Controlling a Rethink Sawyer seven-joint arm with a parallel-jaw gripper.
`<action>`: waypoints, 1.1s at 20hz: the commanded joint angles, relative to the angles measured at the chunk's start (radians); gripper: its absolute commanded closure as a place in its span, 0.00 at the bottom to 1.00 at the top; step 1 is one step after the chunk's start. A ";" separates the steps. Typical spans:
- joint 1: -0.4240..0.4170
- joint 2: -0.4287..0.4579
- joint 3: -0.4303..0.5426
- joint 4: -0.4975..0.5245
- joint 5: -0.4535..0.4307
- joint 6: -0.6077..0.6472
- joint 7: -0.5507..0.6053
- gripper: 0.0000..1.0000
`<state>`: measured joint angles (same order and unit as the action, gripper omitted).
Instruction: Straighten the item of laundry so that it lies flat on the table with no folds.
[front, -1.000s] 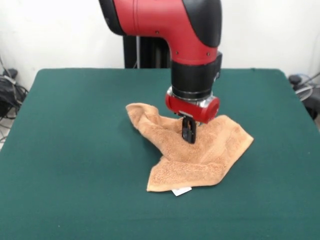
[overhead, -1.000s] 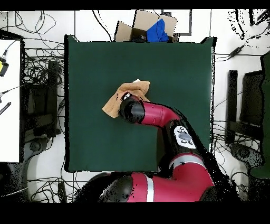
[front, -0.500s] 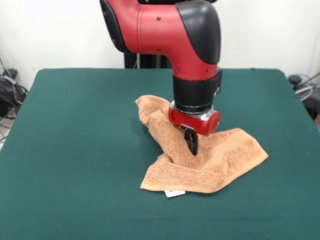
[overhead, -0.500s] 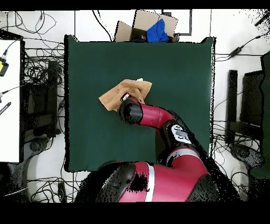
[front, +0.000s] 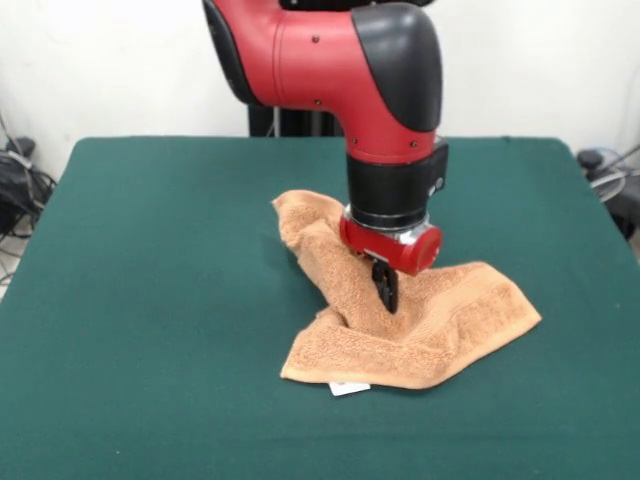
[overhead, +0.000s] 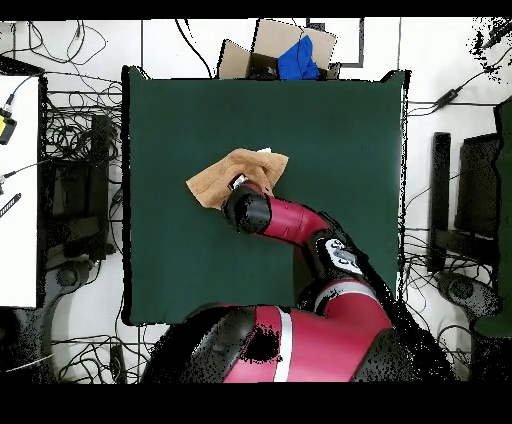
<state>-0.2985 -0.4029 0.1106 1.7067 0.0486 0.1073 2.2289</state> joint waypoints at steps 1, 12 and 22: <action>0.030 0.178 0.149 0.132 0.112 -0.116 0.296 1.00; 0.106 0.155 0.145 0.202 0.287 -0.206 0.358 1.00; 0.268 0.115 0.030 0.251 0.466 -0.294 0.332 1.00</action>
<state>-0.1460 -0.4017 0.0538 1.8474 0.4082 -0.2104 2.2295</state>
